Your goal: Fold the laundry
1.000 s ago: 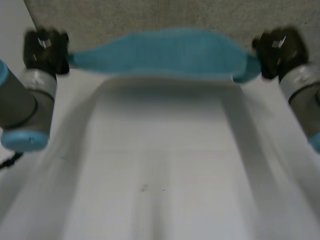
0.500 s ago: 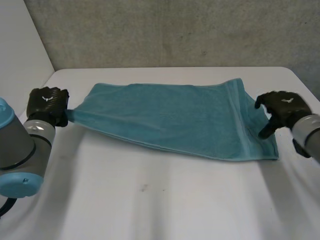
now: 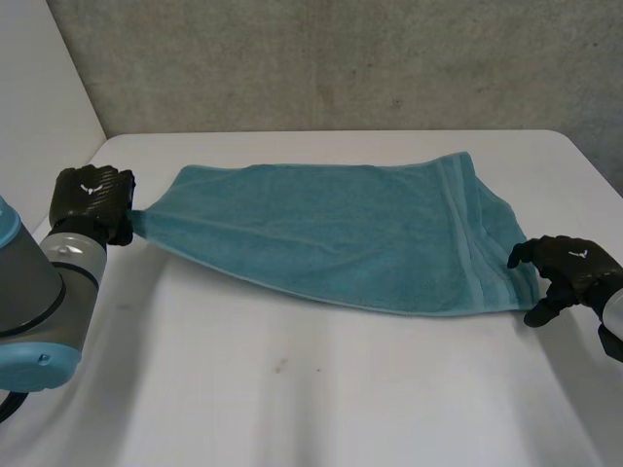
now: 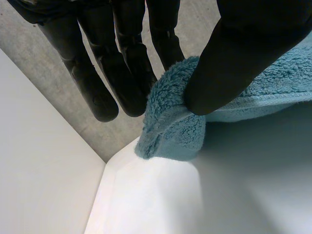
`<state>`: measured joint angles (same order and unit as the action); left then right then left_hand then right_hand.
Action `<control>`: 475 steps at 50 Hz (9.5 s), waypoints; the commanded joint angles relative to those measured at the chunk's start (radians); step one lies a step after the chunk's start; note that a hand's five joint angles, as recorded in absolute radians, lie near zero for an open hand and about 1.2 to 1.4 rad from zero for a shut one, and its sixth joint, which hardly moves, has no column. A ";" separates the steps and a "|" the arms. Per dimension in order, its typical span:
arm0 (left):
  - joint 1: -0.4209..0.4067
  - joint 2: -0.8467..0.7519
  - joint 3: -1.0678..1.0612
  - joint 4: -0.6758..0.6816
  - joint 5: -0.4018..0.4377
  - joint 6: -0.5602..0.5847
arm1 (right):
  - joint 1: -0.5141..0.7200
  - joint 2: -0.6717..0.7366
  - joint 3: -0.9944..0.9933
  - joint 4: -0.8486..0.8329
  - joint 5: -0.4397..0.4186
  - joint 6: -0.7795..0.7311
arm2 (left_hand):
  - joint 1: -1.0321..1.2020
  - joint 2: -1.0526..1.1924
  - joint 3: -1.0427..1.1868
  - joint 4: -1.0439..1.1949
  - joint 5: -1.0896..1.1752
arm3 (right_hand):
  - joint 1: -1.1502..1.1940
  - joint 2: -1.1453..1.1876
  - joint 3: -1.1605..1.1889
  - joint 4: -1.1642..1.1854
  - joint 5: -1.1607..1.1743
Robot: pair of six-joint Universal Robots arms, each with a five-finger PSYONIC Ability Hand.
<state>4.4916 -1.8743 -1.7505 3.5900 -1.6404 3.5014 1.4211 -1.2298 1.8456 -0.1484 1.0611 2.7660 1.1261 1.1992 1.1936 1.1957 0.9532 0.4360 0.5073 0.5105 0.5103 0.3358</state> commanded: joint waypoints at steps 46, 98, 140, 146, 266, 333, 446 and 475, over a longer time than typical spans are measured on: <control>0.006 0.159 -0.007 -0.109 0.014 0.002 | 0.067 -0.129 -0.252 0.019 0.083 0.110 | 0.270 0.197 0.203 0.201 0.269 | 0.960 0.889 0.886 0.886 0.886; -0.023 -0.098 0.844 0.065 0.007 0.169 | 0.291 -0.017 -1.011 -0.065 0.484 -0.094 | 0.270 0.197 0.203 0.201 0.269 | 0.960 0.889 0.886 0.886 0.886; 0.037 0.067 -0.108 -0.325 0.021 0.195 | 0.196 -0.034 -0.269 0.481 0.387 -0.421 | 0.270 0.197 0.203 0.201 0.269 | 0.960 0.889 0.886 0.886 0.886; 0.040 0.222 -0.190 -0.559 0.030 0.318 | 0.093 -0.192 -0.151 0.622 0.378 -0.655 | 0.270 0.197 0.203 0.201 0.269 | 0.960 0.889 0.886 0.886 0.886; -0.078 -0.101 0.006 0.122 0.013 0.257 | -0.014 0.291 -0.419 0.191 0.188 -0.137 | -0.939 -1.012 -1.006 -1.009 -0.941 | 0.125 0.053 0.050 0.050 0.050; -0.080 -0.071 -0.017 0.122 0.010 0.246 | 0.104 0.228 -0.681 0.038 0.306 -0.212 | -0.942 -1.015 -1.009 -1.012 -0.944 | 0.960 0.889 0.886 0.886 0.886; -0.226 -0.002 0.080 -0.031 -0.015 -0.008 | 0.868 0.332 -0.575 -0.051 0.270 -0.062 | -0.952 -1.025 -1.019 -1.021 -0.953 | 0.960 0.889 0.886 0.886 0.886; -0.420 -0.365 0.503 -0.338 0.001 -0.334 | 0.684 0.344 -0.676 0.171 0.362 0.296 | -0.945 -1.018 -1.012 -1.015 -0.946 | -0.261 -0.333 -0.336 -0.336 -0.336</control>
<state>4.0826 -2.1489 -1.3037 3.3651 -1.6466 3.2315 2.1334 -1.0269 1.2378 -0.0882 1.4591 3.0258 0.2021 0.2042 0.2172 0.2055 0.0462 0.2081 0.2227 0.2153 0.2323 0.0619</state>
